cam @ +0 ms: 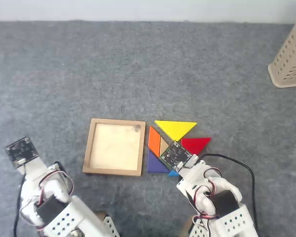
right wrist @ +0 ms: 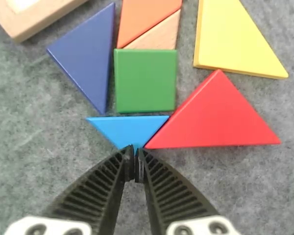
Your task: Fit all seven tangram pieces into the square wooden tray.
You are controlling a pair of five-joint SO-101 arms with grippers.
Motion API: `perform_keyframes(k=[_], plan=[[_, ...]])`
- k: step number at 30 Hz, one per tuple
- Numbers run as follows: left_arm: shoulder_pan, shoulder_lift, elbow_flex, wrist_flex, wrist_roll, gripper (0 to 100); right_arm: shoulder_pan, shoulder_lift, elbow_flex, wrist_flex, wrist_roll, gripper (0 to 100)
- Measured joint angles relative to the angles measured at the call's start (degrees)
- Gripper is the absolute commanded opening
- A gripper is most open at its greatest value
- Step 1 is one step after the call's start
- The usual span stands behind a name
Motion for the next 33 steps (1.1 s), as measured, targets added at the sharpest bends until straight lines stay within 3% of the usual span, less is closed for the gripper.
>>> perform_keyframes(k=[25,33], plan=[[0.0,0.0,0.0,0.0,0.0,23,0.0,0.0,0.0,0.0,0.0,0.8],[0.0,0.0,0.0,0.0,0.0,23,-6.0,0.0,0.0,0.0,0.0,0.8]])
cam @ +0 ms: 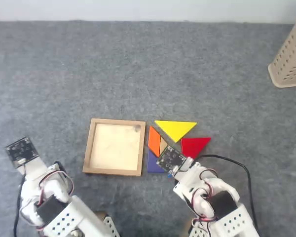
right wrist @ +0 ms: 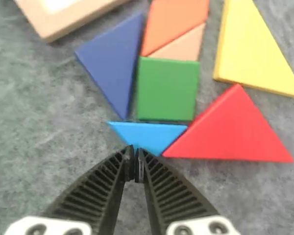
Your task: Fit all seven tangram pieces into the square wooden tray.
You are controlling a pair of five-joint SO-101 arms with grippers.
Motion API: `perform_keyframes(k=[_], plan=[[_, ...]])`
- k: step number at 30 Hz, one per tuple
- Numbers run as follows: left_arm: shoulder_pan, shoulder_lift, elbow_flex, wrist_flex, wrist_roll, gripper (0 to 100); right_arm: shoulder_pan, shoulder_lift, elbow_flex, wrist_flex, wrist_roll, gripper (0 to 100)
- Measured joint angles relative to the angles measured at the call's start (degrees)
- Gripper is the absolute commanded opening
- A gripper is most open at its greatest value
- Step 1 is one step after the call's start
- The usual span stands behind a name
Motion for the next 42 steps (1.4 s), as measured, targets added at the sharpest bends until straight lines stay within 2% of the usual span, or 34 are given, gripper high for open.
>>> perform_keyframes(k=[5,8,12,18,21,28,33,37,42], plan=[[0.0,0.0,0.0,0.0,0.0,23,-0.5,0.0,0.0,-0.4,0.0,0.7],[0.0,0.0,0.0,0.0,0.0,23,4.3,0.0,0.0,-5.0,0.1,0.7],[0.0,0.0,0.0,0.0,0.0,23,14.6,0.1,0.0,-15.0,3.6,0.7],[0.0,0.0,0.0,0.0,0.0,23,35.6,0.1,-0.1,-27.3,11.0,0.7],[0.0,0.0,0.0,0.0,0.0,23,40.3,0.1,-0.7,-28.6,10.3,0.7],[0.0,0.0,0.0,0.0,0.0,23,38.9,0.3,-10.1,-23.3,9.7,0.7],[0.0,0.0,0.0,0.0,0.0,23,38.2,13.8,-20.2,-22.2,6.6,0.7],[0.0,0.0,0.0,0.0,0.0,23,32.0,30.9,-31.5,-22.2,1.0,0.8],[0.0,0.0,0.0,0.0,0.0,23,18.6,51.4,-43.1,-22.2,-4.3,0.8]])
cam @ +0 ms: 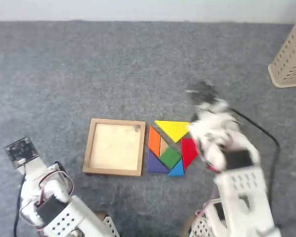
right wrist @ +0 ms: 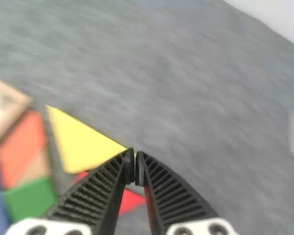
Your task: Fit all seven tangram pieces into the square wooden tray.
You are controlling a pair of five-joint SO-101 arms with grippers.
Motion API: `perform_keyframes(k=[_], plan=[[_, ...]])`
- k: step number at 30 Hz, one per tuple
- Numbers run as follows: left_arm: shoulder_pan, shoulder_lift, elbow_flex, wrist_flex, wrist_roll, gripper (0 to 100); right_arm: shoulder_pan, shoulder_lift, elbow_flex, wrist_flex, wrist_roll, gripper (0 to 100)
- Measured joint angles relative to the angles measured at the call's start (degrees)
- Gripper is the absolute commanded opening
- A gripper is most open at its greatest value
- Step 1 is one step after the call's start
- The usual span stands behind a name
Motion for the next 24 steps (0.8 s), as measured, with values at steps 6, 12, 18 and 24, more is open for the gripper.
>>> perform_keyframes(k=[6,12,18,24], plan=[[0.0,0.0,0.0,0.0,0.0,23,-14.2,22.5,-10.7,0.0,-3.6,0.9],[0.0,0.0,0.0,0.0,0.0,23,-21.8,39.9,-20.7,0.0,-4.7,1.2],[0.0,0.0,0.0,0.0,0.0,23,-26.5,54.2,-28.7,0.0,-11.7,14.0],[0.0,0.0,0.0,0.0,0.0,23,-28.5,62.2,-34.1,0.0,-23.7,20.6]])
